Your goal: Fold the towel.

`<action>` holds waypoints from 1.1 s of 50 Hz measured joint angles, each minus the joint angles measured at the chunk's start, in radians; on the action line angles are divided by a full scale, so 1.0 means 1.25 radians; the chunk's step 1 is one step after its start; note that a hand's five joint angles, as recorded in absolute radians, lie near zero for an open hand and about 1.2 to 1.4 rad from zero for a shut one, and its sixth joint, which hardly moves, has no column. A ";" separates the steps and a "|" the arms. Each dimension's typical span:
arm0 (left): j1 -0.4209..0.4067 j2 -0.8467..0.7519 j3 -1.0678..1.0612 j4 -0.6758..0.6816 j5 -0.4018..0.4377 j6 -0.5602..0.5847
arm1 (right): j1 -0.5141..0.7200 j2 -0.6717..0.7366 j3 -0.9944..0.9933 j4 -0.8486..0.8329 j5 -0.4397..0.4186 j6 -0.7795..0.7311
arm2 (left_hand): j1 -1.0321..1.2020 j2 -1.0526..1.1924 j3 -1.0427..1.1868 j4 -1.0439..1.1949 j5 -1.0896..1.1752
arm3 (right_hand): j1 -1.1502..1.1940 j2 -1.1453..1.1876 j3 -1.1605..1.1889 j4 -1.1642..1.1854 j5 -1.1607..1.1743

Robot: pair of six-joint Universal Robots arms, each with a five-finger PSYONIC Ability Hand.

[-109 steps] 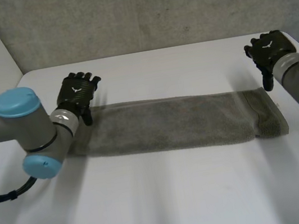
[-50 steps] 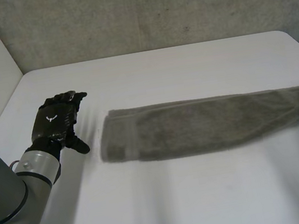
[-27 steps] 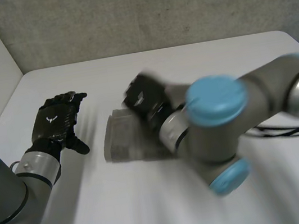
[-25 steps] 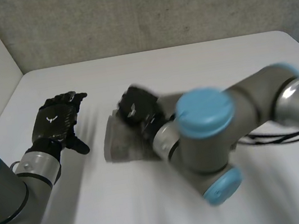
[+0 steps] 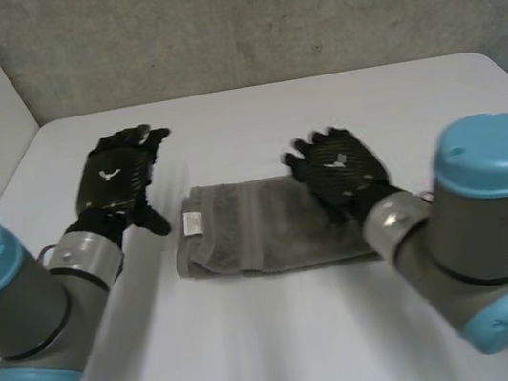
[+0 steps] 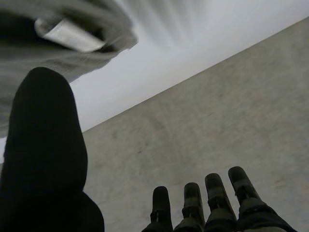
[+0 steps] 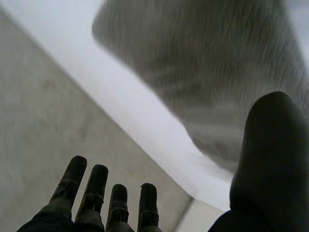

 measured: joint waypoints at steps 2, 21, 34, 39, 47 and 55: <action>-0.025 -0.022 0.022 -0.002 -0.002 0.000 | -0.041 -0.010 0.049 -0.004 -0.005 0.029 | 0.000 0.000 0.002 0.001 0.000 | 0.000 0.000 0.000 0.000 0.000; -0.090 -0.061 0.065 -0.013 -0.008 0.001 | -0.151 0.083 0.052 -0.045 0.052 -0.190 | 0.001 0.001 0.002 0.002 0.000 | 0.860 0.865 0.875 0.864 0.882; -0.042 0.076 0.087 -0.020 -0.025 -0.017 | 0.114 0.156 -0.189 -0.055 0.046 -0.492 | 0.000 0.000 0.000 0.000 0.000 | 0.867 0.865 0.875 0.864 0.885; -0.033 0.089 0.097 -0.020 -0.052 -0.046 | 0.219 0.244 -0.250 -0.030 -0.036 -0.544 | 0.000 0.000 0.000 0.000 0.000 | 0.867 0.865 0.875 0.864 0.885; -0.030 0.082 0.089 -0.020 -0.066 -0.067 | 0.252 0.285 -0.250 0.027 -0.042 -0.533 | 0.000 0.000 0.000 0.000 0.000 | 0.328 0.316 0.324 0.317 0.322; -0.031 0.070 0.091 -0.017 -0.066 -0.068 | 0.179 0.142 -0.162 -0.023 -0.016 -0.311 | 0.000 0.000 0.000 0.000 0.000 | 0.001 0.005 0.002 0.002 0.001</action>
